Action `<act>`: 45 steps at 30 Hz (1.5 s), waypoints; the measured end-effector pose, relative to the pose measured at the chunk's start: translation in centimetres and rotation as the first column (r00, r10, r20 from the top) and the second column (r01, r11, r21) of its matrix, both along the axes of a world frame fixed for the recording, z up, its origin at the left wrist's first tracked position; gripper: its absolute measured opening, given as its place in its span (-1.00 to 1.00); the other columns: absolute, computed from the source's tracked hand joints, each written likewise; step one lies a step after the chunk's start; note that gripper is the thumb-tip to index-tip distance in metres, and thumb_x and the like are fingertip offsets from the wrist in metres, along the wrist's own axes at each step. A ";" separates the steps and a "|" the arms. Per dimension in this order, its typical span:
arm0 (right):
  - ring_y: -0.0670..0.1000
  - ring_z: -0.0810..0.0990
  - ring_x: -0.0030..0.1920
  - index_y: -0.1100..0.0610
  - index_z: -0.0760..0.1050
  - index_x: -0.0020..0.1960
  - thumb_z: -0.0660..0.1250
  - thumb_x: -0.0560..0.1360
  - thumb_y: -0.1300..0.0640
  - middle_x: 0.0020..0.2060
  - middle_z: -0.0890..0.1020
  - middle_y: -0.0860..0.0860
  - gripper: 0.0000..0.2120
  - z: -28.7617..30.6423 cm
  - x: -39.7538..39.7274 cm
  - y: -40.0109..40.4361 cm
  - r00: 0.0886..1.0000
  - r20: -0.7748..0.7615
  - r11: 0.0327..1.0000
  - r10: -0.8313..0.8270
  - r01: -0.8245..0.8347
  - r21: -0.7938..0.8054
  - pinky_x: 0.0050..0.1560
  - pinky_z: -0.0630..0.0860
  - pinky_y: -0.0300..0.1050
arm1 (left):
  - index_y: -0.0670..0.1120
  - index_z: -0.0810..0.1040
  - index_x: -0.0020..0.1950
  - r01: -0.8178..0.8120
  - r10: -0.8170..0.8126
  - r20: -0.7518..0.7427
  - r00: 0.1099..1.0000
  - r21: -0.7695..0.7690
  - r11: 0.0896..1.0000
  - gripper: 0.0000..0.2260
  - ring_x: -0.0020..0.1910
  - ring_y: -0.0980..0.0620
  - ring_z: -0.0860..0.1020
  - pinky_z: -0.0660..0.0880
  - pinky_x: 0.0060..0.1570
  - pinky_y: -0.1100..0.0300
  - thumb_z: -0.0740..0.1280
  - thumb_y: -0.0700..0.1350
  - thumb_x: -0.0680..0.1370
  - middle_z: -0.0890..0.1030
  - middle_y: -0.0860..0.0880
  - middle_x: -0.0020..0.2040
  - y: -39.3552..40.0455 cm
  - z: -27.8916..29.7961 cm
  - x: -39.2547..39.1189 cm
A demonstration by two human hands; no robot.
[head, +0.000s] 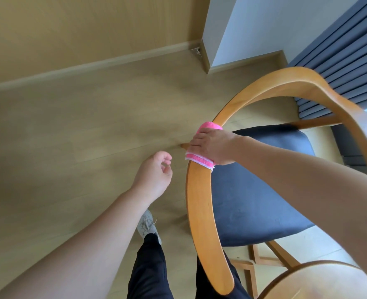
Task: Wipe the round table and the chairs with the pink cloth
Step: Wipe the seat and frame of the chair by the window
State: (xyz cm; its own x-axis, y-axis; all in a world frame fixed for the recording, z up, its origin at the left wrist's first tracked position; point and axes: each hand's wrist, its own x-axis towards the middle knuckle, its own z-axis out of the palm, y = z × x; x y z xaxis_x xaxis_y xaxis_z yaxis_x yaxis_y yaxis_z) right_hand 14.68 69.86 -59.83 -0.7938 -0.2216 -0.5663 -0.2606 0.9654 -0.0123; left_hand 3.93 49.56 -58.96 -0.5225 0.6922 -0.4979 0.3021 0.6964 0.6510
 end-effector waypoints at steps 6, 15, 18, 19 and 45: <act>0.10 0.48 0.24 0.09 0.35 0.35 0.36 0.49 0.16 0.21 0.53 0.03 -0.55 -0.6 -0.5 2.9 0.997 -0.061 0.997 -0.051 0.055 0.051 0.37 0.29 -0.03 | -0.02 0.50 0.13 0.024 -0.024 0.007 1.000 -0.012 1.000 -0.78 -0.08 0.10 0.52 0.45 -0.05 0.22 0.24 -0.24 0.54 0.54 0.12 -0.01 1.4 0.3 0.2; 0.07 0.55 -0.03 0.11 0.46 0.13 0.25 0.53 0.18 -0.04 0.58 0.00 -0.82 0.4 -0.8 8.6 0.986 -0.109 0.975 -0.127 0.144 0.172 0.09 0.46 -0.08 | 0.01 0.49 0.15 0.051 -0.055 -0.103 0.993 -0.046 0.998 -0.78 -0.10 0.20 0.49 0.39 -0.17 0.33 0.24 -0.22 0.55 0.52 0.15 0.01 4.1 1.6 -0.6; 0.07 0.55 -0.05 0.12 0.47 0.14 0.25 0.54 0.16 -0.04 0.58 0.01 -0.81 1.3 -0.8 9.7 0.978 -0.121 0.965 -0.170 0.190 0.183 0.08 0.48 -0.06 | 0.05 0.48 0.13 0.041 -0.047 -0.134 0.990 -0.046 0.998 -0.79 -0.09 0.23 0.49 0.38 -0.22 0.40 0.23 -0.22 0.56 0.52 0.17 0.01 4.9 2.5 -0.4; 0.07 0.55 -0.06 0.12 0.47 0.14 0.25 0.54 0.14 -0.05 0.57 0.01 -0.82 1.8 -0.9 10.5 0.972 -0.135 0.959 -0.193 0.216 0.183 0.07 0.49 -0.05 | 0.06 0.47 0.11 0.028 -0.033 -0.140 0.990 -0.037 0.999 -0.79 -0.09 0.24 0.49 0.37 -0.23 0.41 0.24 -0.22 0.56 0.52 0.17 0.00 5.5 2.8 -0.5; 0.06 0.49 0.02 0.01 0.41 0.27 0.49 0.35 -0.16 0.04 0.54 -0.03 -0.43 3.3 5.0 22.2 0.767 -0.160 0.784 -0.621 0.608 -0.126 0.03 0.40 -0.06 | 0.02 0.48 0.06 0.447 -0.439 -0.099 0.893 0.081 0.891 -0.80 -0.25 0.19 0.48 0.43 -0.21 0.28 0.23 -0.24 0.53 0.48 0.17 -0.13 21.6 3.9 3.4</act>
State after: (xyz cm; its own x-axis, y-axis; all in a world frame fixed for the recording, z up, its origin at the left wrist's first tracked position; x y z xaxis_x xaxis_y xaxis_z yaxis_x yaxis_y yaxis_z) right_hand 19.65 92.04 -56.50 -0.8591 0.3197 -0.3997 0.3846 0.9185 -0.0920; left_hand 7.34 71.14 -55.02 -0.1833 0.9039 -0.3864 0.6152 0.4121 0.6720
